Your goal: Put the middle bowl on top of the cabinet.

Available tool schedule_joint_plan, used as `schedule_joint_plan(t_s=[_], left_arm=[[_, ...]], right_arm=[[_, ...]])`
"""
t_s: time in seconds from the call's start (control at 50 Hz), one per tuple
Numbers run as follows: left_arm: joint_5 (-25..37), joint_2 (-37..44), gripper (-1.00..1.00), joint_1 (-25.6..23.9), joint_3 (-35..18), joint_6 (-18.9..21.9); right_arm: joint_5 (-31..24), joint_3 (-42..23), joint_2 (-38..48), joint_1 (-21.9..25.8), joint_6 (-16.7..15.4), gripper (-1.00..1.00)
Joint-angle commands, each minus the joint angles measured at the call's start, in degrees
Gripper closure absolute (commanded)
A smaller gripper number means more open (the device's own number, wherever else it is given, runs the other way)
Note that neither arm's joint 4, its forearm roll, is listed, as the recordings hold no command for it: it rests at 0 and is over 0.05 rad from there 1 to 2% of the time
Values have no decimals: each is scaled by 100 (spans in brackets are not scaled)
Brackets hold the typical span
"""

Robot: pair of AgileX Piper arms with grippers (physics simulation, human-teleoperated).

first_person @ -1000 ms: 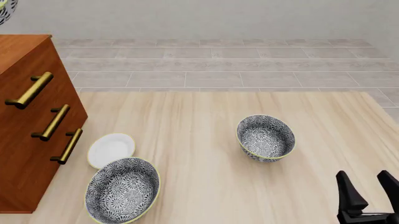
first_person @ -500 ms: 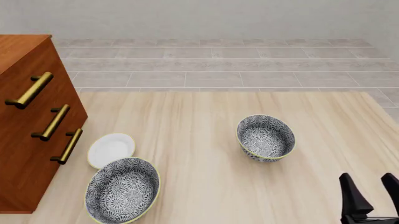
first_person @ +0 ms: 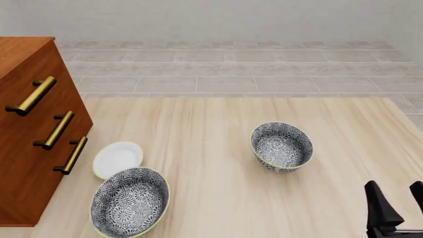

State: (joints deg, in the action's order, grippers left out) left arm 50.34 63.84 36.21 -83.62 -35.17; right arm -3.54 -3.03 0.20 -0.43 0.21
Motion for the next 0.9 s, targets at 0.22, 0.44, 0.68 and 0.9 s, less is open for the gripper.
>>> schedule_joint_plan(t_s=[0.22,0.44,0.68,0.9], left_arm=[[-61,75,100,315,331,-267],[-180,133,100,354,463,-265],[-314,153,100,353,583,-255],[-388,151,100,280,643,-306]], right_arm=[[-10,-2,-14,-15,112,-100],[-10,11,-14,-27,87,-100],[-13,26,-11,-27,64,-100],[-17,20,-8,-39,59,-100]])
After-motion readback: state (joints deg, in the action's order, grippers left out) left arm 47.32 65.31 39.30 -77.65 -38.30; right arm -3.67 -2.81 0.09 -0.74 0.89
